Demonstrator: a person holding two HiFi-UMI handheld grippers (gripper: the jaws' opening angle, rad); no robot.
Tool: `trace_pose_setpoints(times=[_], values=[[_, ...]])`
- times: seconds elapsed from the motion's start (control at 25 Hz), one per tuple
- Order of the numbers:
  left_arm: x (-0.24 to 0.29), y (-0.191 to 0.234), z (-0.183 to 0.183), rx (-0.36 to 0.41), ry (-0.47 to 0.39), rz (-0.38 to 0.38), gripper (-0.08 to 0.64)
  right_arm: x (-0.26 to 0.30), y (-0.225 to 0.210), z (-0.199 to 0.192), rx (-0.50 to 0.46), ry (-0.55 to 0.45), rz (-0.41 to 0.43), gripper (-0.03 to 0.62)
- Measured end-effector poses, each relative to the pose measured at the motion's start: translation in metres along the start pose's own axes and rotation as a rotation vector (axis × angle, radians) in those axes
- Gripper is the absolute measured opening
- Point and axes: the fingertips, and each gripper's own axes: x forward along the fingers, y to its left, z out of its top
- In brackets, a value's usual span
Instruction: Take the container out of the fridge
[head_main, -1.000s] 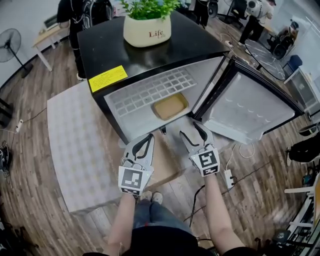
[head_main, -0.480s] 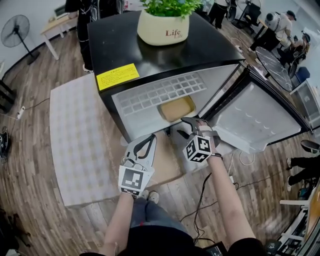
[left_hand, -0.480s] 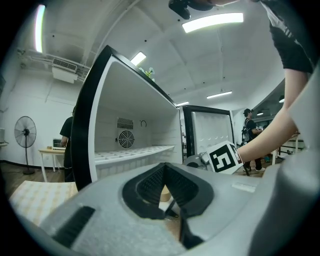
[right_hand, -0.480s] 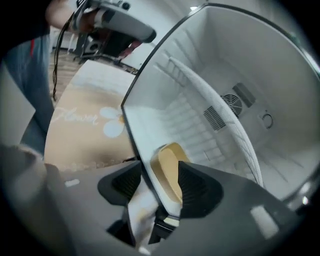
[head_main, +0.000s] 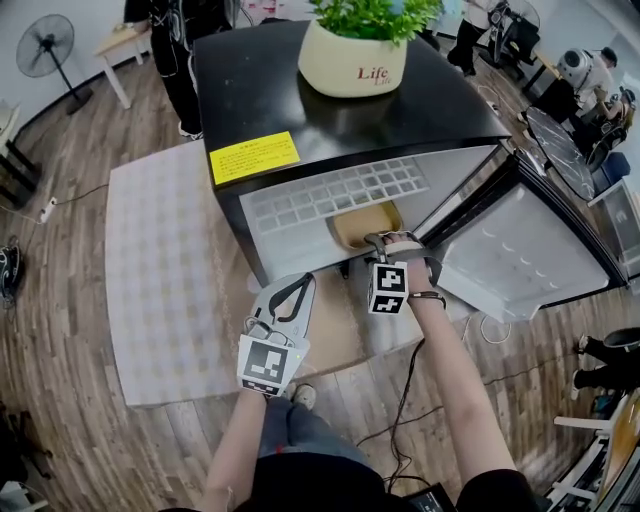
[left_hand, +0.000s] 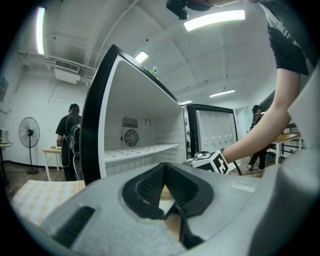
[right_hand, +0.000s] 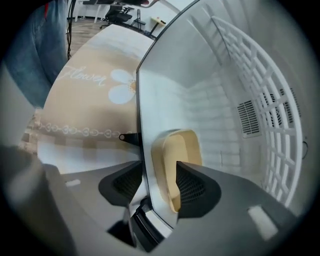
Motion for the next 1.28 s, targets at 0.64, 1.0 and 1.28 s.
trace_pose_setpoints(times=[0.64,1.0,1.28], values=[[-0.008,0.009,-0.001,0.007,0.012,0.03,0.005,0.023,0.005,-0.003,-0.106,0.038,0.084,0.035],[-0.009,-0.002,0.001,0.01,0.006,-0.002,0.005,0.004,0.015,0.014,-0.012,-0.041,0.096,0.02],[-0.017,-0.011,0.008,0.016,-0.013,-0.029,0.005,-0.027,0.022,0.036,0.152,-0.154,0.041,0.018]])
